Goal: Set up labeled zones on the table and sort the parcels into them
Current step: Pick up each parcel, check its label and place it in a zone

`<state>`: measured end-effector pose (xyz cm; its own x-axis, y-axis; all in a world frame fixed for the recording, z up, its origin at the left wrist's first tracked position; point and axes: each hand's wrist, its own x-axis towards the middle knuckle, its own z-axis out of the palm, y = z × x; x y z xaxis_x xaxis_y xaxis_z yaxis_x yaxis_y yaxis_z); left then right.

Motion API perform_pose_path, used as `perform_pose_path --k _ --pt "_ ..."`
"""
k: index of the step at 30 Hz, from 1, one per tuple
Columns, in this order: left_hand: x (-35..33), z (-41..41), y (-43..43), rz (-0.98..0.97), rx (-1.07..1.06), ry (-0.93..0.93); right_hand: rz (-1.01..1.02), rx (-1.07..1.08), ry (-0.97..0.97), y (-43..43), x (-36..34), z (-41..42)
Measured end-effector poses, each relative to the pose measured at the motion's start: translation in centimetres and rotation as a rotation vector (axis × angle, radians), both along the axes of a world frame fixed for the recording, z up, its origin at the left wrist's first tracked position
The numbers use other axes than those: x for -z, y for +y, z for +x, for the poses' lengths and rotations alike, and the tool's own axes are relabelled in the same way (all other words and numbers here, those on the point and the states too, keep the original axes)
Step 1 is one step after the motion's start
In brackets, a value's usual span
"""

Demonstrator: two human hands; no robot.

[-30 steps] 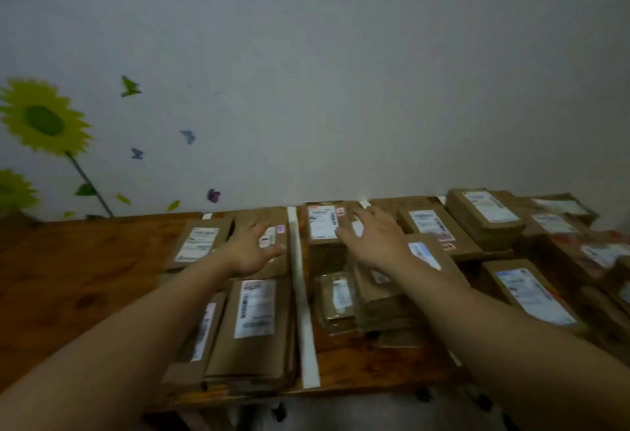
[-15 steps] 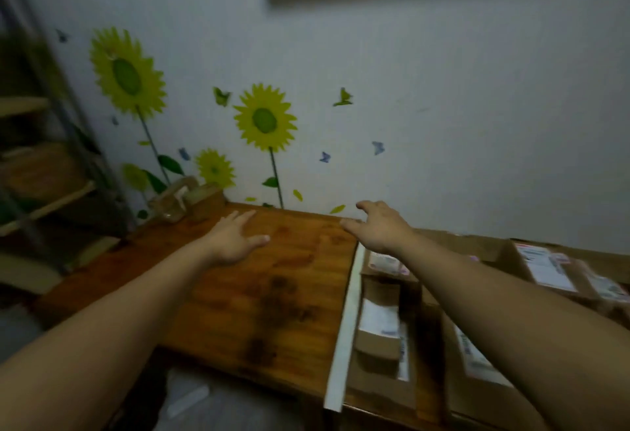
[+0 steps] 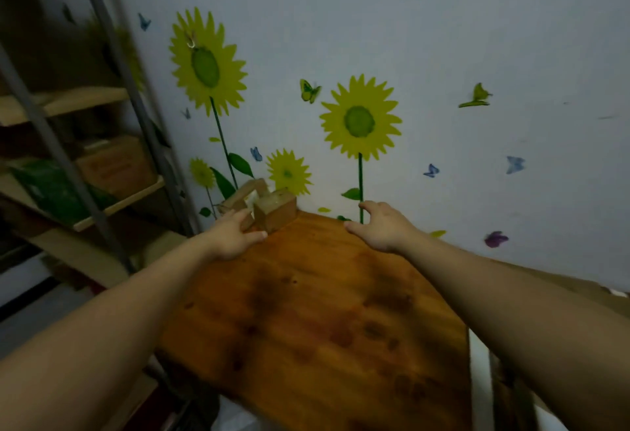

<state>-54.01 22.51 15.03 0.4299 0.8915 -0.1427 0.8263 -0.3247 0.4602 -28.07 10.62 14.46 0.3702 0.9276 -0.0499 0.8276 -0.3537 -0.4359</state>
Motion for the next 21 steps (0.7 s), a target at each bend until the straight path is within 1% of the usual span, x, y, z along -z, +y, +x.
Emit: perform_pose_path --k 4,8,14,17,21 --pt "-0.5 1.1 7.6 -0.027 0.006 -0.054 0.011 -0.02 0.033 8.3 0.4 0.9" --pt "-0.4 2.3 14.3 -0.015 -0.013 0.013 -0.003 -0.027 0.05 15.7 0.3 1.0" --pt "0.8 3.0 23.3 -0.017 0.037 0.095 -0.045 -0.028 0.076 24.2 2.1 0.0" --pt "2.5 3.2 28.4 -0.043 0.087 0.087 -0.083 0.004 0.099 28.1 3.7 -0.6" --pt "6.7 3.4 35.6 -0.112 0.151 0.054 -0.131 0.056 0.122 33.1 6.4 -2.1"
